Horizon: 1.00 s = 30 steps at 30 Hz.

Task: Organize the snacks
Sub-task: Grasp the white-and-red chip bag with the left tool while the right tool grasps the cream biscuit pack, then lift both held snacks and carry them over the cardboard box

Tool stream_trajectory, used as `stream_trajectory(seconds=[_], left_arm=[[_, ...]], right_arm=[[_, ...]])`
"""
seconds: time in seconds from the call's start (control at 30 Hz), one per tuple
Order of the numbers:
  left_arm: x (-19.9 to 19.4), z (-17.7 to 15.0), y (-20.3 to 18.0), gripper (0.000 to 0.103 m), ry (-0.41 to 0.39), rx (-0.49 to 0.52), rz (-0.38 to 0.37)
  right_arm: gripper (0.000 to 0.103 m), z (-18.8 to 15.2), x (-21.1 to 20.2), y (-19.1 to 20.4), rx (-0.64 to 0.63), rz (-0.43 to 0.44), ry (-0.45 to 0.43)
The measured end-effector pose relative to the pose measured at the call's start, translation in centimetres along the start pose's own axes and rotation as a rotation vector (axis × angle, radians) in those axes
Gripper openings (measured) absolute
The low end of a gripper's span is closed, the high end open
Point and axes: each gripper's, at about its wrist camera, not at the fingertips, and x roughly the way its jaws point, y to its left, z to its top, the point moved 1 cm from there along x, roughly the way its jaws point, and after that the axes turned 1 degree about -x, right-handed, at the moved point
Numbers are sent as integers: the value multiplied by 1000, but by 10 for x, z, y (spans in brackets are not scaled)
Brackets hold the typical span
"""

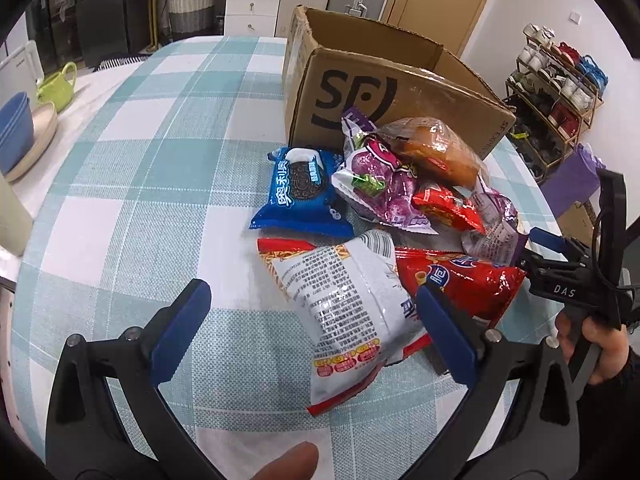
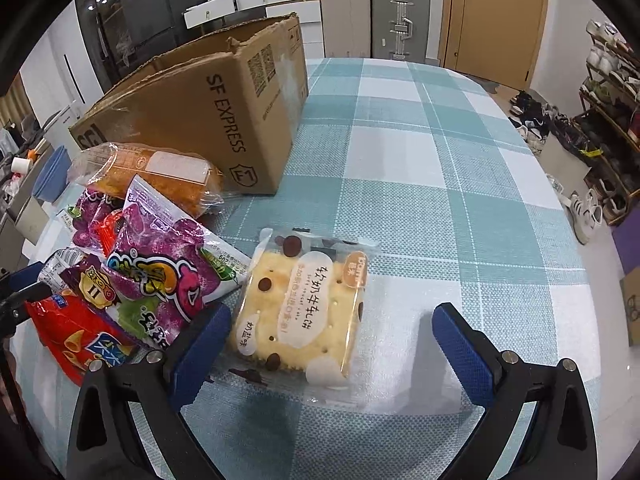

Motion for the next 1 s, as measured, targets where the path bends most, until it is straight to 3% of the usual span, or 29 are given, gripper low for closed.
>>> stream_trajectory(seconds=[0.27, 0.5, 0.6, 0.67, 0.73, 1.0], left_arm=[[0, -4, -1, 101, 11, 10, -17], [3, -6, -2, 86, 23, -5, -89], [4, -6, -5, 81, 17, 3, -98], [5, -7, -5, 75, 18, -6, -114], [6, -6, -5, 68, 19, -20, -140], [1, -10, -12, 49, -17, 15, -124]], right_arm=[[101, -4, -2, -2, -5, -13, -2], [95, -7, -6, 2, -21, -17, -11], [87, -9, -9, 6, -49, -23, -19], [69, -11, -14, 8, -61, -16, -31], [60, -12, -16, 8, -59, -9, -33], [59, -20, -28, 4, -26, 25, -69]])
